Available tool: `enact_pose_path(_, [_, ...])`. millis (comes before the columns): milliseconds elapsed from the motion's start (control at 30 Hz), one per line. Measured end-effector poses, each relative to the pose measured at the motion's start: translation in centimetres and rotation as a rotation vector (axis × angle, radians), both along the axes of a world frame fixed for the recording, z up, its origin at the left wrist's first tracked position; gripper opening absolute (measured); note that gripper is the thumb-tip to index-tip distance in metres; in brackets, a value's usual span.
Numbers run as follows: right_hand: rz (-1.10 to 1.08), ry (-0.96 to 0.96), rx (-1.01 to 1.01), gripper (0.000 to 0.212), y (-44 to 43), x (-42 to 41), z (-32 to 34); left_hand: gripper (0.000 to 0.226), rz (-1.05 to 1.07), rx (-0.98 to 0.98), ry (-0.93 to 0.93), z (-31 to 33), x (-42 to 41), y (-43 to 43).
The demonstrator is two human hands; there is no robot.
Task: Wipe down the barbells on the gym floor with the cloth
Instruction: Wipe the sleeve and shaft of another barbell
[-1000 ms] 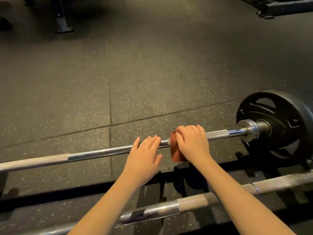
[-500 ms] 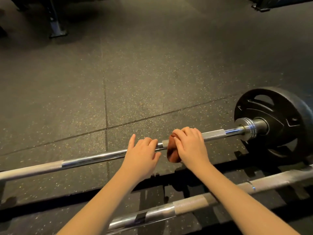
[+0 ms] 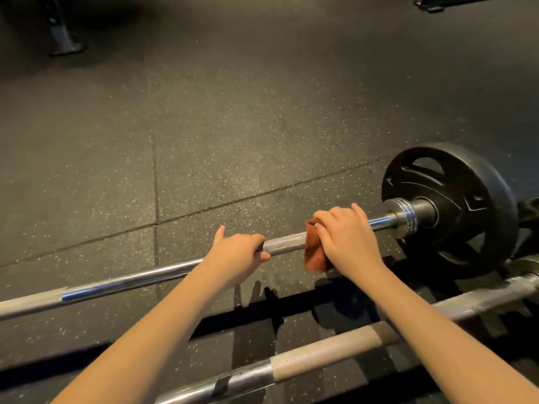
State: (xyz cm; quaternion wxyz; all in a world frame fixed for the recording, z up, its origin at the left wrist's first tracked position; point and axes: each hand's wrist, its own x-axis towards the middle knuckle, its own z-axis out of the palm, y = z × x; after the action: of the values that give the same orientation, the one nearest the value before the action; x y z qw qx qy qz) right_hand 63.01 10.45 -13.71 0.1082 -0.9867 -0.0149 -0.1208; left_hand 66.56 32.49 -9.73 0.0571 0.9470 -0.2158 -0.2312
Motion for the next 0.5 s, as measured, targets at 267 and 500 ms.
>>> enact_pose_path(267, [-0.047,-0.038,0.177,0.032,-1.1,-2.0,0.0,0.019,0.02,-0.119,-0.292,-1.9,-1.9,0.2])
enact_pose_path(500, [-0.279,-0.04,0.199,0.025,-1.5,-1.8,0.1,0.033,-0.042,-0.179,-0.566,-3.5,-2.9,0.2])
